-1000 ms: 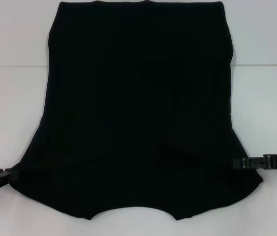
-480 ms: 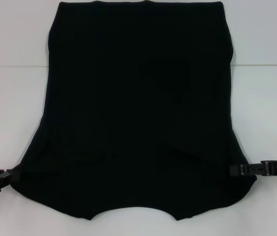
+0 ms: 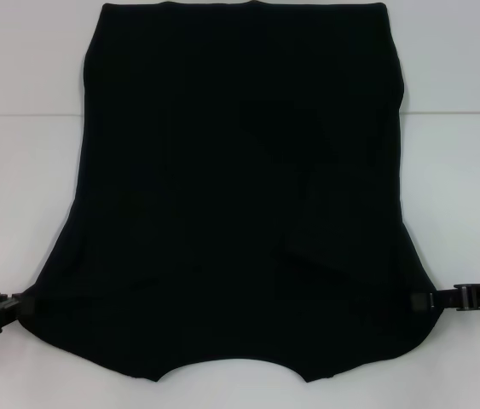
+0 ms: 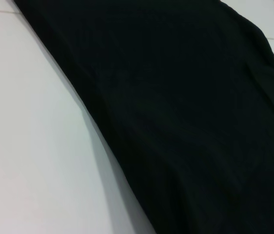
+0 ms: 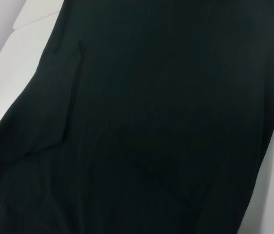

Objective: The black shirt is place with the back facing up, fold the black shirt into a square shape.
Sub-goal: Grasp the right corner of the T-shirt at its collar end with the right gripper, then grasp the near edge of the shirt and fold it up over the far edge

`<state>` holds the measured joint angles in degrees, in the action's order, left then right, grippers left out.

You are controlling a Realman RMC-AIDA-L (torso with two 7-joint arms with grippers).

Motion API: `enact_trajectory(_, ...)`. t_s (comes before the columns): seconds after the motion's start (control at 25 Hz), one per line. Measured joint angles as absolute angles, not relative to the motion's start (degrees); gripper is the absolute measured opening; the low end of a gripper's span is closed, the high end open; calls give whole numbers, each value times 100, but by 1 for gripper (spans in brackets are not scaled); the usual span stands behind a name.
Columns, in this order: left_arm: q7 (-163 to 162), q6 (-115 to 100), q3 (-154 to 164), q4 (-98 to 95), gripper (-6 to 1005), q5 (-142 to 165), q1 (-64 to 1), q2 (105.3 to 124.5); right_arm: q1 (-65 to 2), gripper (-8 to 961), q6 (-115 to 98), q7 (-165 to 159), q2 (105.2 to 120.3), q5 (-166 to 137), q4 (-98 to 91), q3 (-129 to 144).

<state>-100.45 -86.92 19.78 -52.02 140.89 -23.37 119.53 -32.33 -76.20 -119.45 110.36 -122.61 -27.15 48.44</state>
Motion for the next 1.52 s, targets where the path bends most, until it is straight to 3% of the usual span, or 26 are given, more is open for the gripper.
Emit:
enact_trajectory(0.4, -10088, -8762, 1965, -5225, 26, 14078, -2330, 11960, -3061, 97, -7721, -11793, 10986, -12233, -2736, 4757)
enact_trajectory(1.08, -10219, -10246, 1353, -5538, 26, 14102, -1932, 11955, -2018, 73, -8922, -10754, 10879, -12262, -3119, 3968)
enact_trajectory(1.52, -10043, -11266, 1317, -5554, 27, 14205, -1689, 12035, -1351, 74, -9771, -10194, 10685, -12278, -3194, 3482)
